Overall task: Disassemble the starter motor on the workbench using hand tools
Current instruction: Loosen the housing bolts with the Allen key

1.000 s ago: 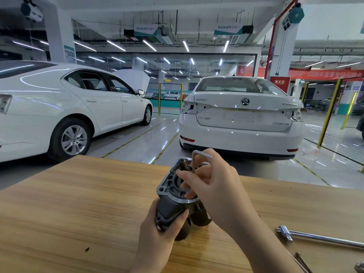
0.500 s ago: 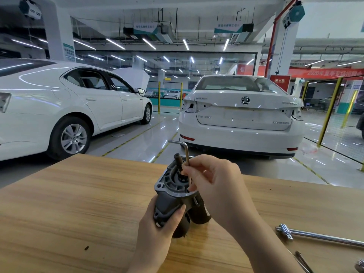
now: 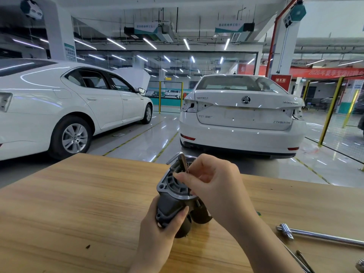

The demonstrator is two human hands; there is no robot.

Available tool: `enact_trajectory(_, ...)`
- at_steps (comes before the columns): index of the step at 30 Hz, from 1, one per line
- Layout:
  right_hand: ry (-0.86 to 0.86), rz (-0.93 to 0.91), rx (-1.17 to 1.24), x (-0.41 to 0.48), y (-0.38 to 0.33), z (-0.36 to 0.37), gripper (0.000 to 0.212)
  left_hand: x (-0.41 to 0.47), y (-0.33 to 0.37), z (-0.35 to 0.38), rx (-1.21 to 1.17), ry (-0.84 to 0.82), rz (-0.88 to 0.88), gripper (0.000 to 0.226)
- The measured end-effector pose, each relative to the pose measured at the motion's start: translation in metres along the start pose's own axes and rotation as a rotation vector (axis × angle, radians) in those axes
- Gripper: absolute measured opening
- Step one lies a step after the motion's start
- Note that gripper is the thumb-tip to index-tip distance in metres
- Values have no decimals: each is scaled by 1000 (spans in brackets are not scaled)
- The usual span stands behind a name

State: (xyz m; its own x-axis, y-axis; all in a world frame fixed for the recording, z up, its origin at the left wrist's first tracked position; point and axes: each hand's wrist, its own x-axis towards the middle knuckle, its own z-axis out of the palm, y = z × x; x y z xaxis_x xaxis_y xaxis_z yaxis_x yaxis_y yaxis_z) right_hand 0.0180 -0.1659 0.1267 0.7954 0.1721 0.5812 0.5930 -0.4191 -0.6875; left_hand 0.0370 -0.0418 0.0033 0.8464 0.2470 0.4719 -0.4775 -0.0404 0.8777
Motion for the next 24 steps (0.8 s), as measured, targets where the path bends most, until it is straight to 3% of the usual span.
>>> enact_trajectory(5,-59,-12,14,2,2,-6,8,0,0,-1,2,-16,-6,50)
enact_trajectory(16,-59,25,109,4,1,-3,17,0,3,-1,1,-26,0,58)
enact_trajectory(20,-139,34,104,4,3,-6,7,0,4,-1,0,-26,-2,58)
enact_trajectory(24,-193,19,137,3,2,-5,11,0,4,0,5,-20,-6,56)
